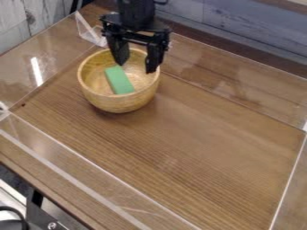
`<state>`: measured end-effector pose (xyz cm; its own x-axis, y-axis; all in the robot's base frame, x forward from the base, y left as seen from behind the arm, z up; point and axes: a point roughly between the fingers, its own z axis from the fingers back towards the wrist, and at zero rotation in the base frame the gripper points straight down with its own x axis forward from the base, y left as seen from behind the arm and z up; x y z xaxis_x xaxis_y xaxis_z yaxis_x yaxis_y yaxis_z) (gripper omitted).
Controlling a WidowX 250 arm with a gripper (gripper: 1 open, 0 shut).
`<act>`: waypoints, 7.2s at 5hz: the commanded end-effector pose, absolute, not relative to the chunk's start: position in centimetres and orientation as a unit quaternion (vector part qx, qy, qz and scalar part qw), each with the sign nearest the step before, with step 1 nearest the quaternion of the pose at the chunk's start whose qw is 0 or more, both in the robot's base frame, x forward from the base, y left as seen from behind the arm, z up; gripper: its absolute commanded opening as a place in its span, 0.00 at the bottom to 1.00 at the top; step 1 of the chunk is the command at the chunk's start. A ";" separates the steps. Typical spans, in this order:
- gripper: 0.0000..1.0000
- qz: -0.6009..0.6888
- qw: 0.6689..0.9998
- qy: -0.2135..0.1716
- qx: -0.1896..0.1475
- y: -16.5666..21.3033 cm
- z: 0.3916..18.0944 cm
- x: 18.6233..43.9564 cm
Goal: Remove the green block from the brown bowl and put it on the table
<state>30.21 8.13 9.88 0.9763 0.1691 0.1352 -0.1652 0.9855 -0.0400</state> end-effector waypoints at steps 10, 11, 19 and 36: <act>1.00 0.105 0.989 -0.103 -0.019 8.4 15.3 32.1; 1.00 0.121 0.989 -0.090 -0.011 10.0 13.9 31.5; 1.00 0.242 0.969 -0.038 0.009 12.4 7.1 31.9; 0.00 0.241 0.966 -0.055 -0.079 5.7 11.8 32.2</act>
<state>32.00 5.61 9.47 0.8775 0.4795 -0.0038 -0.4738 0.8659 -0.1604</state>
